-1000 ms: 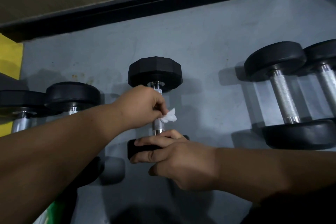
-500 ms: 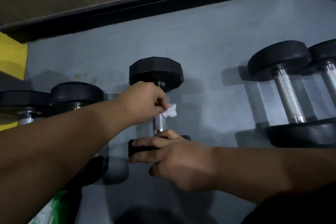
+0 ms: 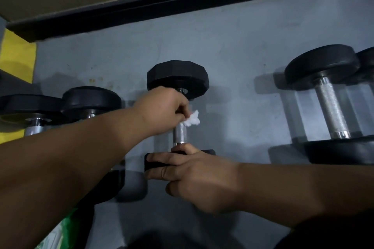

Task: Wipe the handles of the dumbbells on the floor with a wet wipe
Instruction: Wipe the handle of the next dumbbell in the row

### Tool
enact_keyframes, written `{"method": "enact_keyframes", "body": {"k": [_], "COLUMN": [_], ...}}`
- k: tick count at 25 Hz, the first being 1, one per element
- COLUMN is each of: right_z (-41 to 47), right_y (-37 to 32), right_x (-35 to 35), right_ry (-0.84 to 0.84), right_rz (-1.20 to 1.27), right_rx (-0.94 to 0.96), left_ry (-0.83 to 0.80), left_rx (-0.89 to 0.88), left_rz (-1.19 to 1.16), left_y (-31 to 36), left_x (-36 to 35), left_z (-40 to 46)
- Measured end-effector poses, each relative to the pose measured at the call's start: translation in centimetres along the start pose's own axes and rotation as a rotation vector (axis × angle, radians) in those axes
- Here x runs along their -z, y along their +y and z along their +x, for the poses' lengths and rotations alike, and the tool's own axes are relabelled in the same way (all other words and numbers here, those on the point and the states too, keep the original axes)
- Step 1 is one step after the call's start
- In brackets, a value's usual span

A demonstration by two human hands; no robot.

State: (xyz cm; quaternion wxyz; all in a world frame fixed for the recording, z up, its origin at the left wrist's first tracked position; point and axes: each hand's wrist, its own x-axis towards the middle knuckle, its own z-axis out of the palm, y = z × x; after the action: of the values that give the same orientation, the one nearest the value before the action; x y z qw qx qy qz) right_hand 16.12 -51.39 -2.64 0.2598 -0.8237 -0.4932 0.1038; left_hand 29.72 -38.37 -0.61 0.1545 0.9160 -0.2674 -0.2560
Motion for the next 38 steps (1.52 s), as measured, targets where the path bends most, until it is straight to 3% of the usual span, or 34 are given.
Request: {"method": "enact_keyframes", "body": {"k": [5, 10, 15, 19, 22, 25, 31, 35, 38], "right_z": [1.1, 2.2, 2.1, 1.7, 1.3, 0.2, -3.3, -3.3, -3.3], "right_y": [0.3, 0.3, 0.4, 1.1, 1.3, 1.5, 1.9, 2.0, 2.0], "right_x": [-0.6, -0.8, -1.2, -1.5, -1.7, -1.8, -2.5, -2.8, -2.7], "right_ry": [0.069, 0.049, 0.063, 0.142, 0.172, 0.213, 0.236, 0.235, 0.261], "right_rz": [0.031, -0.094, -0.065, 0.043, 0.086, 0.095, 0.027, 0.074, 0.108], "right_rx": [0.059, 0.112, 0.109, 0.167, 0.187, 0.148, -0.021, -0.032, -0.032], "left_ry": [0.183, 0.214, 0.072, -0.177, -0.238, -0.128, 0.164, 0.235, 0.179], "left_rx": [0.107, 0.102, 0.091, 0.075, 0.039, 0.004, 0.12, 0.115, 0.085], "left_rz": [-0.039, -0.14, -0.201, -0.251, -0.163, 0.009, -0.048, -0.101, -0.097], "left_y": [-1.7, -2.6, -2.2, -1.8, -1.7, -1.6, -2.1, -2.4, -2.5], "left_x": [0.2, -0.2, -0.2, -1.0, -0.8, -0.6, -0.1, -0.5, -0.4], "left_z": [2.1, 1.1, -1.0, -3.5, -3.3, -1.9, 1.7, 1.4, 0.0]}}
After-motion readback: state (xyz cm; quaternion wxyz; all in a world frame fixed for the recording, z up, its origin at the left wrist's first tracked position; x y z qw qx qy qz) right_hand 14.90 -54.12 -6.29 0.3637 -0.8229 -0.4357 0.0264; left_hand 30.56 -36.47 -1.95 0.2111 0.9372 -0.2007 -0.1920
